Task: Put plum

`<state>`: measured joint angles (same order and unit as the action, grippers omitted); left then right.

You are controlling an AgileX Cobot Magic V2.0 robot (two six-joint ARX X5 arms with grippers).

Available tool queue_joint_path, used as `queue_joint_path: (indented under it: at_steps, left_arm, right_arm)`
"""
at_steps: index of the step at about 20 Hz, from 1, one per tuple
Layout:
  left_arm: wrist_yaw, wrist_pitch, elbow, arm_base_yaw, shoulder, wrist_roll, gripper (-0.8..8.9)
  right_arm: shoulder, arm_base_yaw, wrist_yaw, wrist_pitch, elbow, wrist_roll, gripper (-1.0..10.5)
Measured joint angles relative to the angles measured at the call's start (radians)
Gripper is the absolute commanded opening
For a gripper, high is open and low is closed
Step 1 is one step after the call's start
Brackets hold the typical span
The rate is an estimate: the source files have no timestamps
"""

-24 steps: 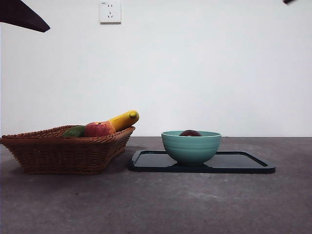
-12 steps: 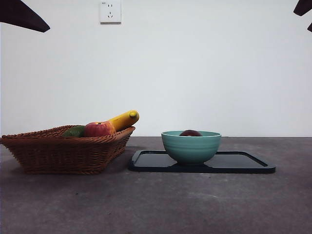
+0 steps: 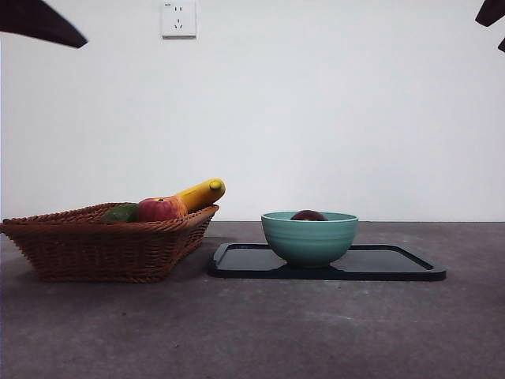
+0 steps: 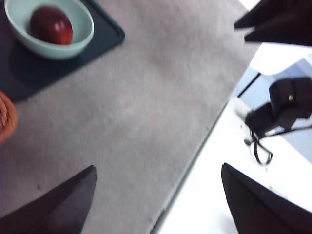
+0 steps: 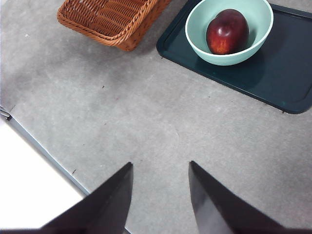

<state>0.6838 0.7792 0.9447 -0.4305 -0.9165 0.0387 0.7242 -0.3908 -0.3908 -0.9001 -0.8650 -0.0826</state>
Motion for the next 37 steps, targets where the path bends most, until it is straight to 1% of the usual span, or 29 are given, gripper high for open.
queue_joint_path:
  at_steps: [2,5,9,11,14,17,22,24,26,30,34,37]
  left_arm:
    - [-0.012,-0.084,0.000,-0.009,-0.002,-0.053,4.06]
    - [-0.091,-0.161,0.034,-0.035,-0.052,-0.138,4.05]
    - [-0.241,-0.185,0.204,-0.080,-0.220,-0.196,4.04]
    - [-0.288,-0.186,0.322,-0.105,-0.331,-0.208,4.04]
    - [-0.327,-0.194,0.486,-0.125,-0.509,-0.211,4.04]
    - [-0.359,-0.197,0.612,-0.144,-0.681,-0.213,4.04]
    - [-0.417,-0.197,0.762,-0.171,-0.919,-0.212,4.03]
    - [-0.422,-0.196,0.810,-0.184,-0.991,-0.212,4.02]
    - [-0.435,-0.196,0.844,-0.196,-1.051,-0.208,4.02]
    - [-0.507,-0.198,0.870,-0.225,-1.146,-0.177,4.02]
    - [-0.550,-0.198,0.870,-0.243,-1.199,-0.151,4.02]
    - [-0.557,-0.198,0.870,-0.256,-1.233,-0.143,4.02]
  right_arm:
    - [0.000,0.000,0.000,0.000,0.000,0.000,1.8]
    - [0.000,0.000,0.000,0.000,0.000,0.000,1.8]
    - [0.000,0.000,0.000,0.001,0.000,0.000,1.8]
    - [0.000,0.000,0.000,0.016,0.000,0.000,1.8]
    - [0.000,0.000,0.000,0.029,0.000,0.000,1.8]
    - [0.000,0.000,0.000,0.029,0.000,0.000,1.8]
    - [0.000,0.000,0.000,0.029,0.000,0.000,1.8]
    - [0.000,0.000,0.000,0.029,0.000,0.000,1.8]
    - [0.000,0.000,0.000,0.029,0.000,0.000,1.8]
    - [0.000,0.000,0.000,0.027,0.000,0.000,1.8]
    - [0.000,0.000,0.000,0.026,0.000,0.000,1.8]
    - [0.000,0.000,0.000,0.026,0.000,0.000,1.8]
